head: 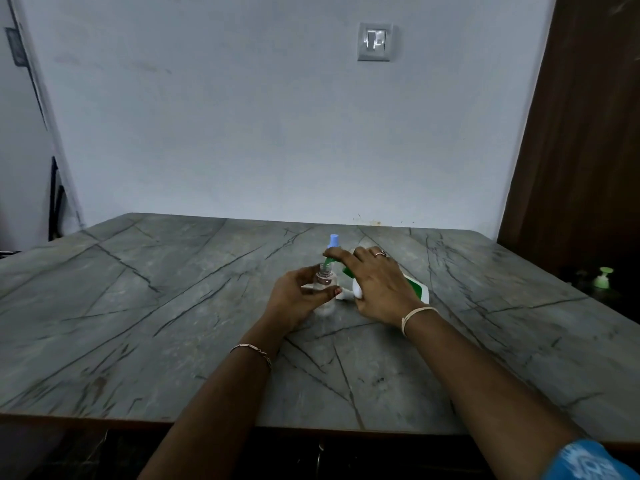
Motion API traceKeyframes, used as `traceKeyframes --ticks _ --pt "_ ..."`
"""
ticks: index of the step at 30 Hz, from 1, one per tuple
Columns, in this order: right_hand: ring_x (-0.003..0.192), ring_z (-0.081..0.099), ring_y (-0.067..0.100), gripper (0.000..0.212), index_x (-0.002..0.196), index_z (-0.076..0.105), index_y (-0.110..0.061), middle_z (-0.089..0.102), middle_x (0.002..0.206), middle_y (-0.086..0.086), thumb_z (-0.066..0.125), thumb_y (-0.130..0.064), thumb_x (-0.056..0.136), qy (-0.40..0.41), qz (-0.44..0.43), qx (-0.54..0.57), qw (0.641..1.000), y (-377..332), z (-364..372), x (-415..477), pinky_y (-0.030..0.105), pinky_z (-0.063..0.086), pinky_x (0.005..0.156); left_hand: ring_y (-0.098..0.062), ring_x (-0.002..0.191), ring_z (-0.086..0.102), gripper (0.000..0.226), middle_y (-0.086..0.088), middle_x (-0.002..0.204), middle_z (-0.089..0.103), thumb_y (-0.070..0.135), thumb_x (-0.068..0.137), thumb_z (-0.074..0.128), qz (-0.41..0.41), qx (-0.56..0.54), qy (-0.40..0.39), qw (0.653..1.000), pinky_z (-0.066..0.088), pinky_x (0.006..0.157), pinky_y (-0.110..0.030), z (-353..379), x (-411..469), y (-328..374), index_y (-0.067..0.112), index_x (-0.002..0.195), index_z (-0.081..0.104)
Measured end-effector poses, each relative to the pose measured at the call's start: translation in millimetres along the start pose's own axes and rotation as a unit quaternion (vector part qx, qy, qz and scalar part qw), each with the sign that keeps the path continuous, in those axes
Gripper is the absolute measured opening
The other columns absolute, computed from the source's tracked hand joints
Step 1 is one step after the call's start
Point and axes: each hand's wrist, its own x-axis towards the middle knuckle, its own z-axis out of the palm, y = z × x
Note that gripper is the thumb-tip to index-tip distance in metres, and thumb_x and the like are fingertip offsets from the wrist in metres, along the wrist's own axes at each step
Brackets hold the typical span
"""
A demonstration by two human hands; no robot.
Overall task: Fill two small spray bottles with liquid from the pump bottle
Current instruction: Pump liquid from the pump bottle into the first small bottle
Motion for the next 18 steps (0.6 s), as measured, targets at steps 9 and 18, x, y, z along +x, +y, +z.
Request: traceKeyframes --ticks 9,18 --pt "0.104 0.046 0.026 0.079 0.137 0.028 -0.035 0.052 0.11 0.001 0.068 -0.017 0.071 0.003 0.011 0.026 1.0 -1.2 -1.5 1.0 0.041 0.043 0.085 -0.007 0.093 0.067 0.051 0.006 0.104 0.07 0.03 0.071 0.081 -0.01 -0.011 -0.002 1.0 0.054 0.089 -0.029 -0.2 1.3 -1.6 0.018 0.118 0.064" --pt "0.098 0.047 0.023 0.092 0.144 0.016 -0.043 0.05 0.1 0.0 0.069 -0.022 0.072 0.001 -0.003 -0.016 1.0 4.0 1.4 -3.5 0.04 0.046 0.08 -0.006 0.095 0.065 0.055 0.005 0.109 0.069 0.033 0.073 0.079 -0.006 0.01 -0.008 1.0 0.053 0.088 -0.025 -1.5 1.2 -0.7 0.018 0.122 0.062"
